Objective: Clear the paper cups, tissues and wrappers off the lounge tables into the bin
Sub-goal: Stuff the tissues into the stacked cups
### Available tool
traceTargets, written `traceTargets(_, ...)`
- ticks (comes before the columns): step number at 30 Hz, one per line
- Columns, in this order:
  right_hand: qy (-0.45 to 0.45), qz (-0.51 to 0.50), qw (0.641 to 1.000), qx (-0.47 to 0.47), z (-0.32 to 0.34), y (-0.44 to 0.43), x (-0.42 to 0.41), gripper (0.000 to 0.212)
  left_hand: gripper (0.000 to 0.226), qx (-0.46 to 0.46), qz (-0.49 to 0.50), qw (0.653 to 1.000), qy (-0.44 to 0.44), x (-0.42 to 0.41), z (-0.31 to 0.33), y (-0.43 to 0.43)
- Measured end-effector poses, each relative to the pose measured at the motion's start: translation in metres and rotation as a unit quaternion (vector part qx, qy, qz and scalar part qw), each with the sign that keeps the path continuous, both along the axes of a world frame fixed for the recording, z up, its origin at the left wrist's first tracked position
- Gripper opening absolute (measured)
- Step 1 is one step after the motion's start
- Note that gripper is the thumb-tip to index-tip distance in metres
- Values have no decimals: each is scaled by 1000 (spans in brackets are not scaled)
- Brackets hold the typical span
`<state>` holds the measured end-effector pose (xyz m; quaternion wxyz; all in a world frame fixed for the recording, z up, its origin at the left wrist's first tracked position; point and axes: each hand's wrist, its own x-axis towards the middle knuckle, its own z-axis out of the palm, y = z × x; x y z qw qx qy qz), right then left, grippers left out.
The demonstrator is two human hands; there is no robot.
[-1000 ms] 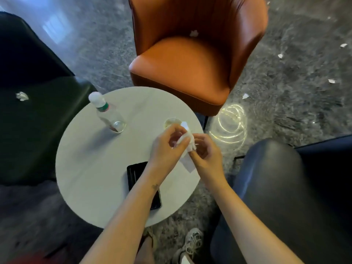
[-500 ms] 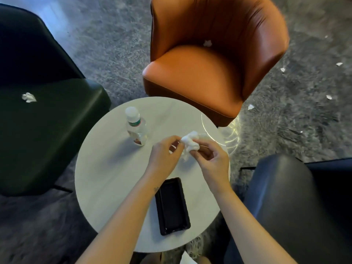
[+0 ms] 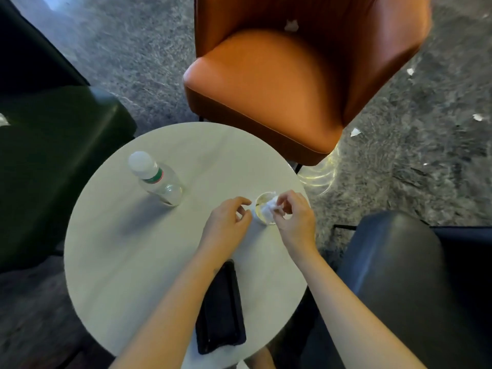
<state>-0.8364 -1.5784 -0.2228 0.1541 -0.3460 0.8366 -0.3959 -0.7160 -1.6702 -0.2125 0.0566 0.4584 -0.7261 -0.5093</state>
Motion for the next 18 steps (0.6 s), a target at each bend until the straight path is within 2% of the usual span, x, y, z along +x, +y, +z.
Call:
traceTargets(4,152,45,984,85,-31,-5,-1,24,23,-1,32,999,-29,-6,-22,-4)
traceTargets(7,218,73,970,75,-44,-2,-4,7,22,2,45,998,-42,-7,-35,-2)
traceTargets(8,229,92,966,76,-47,0,-5,4,22,3,48,998,-43,-7,-38,-1)
traceTargets(10,228,136,958,112,-51,2,-4,20,21,8,52,998,-42,-8,-43,0)
traceTargets(12,222,181,945,157,-54,3,-3,27,21,12,55,998,-40,-10,-47,2)
traceTargets(15,238,207,928,200,-58,0,-4,26,22,12,61,998,-31,-13,-52,5)
traceTargets(18,262,200,926,183,-58,-6,-7,20,23,17,67,997,-24,-15,-55,6)
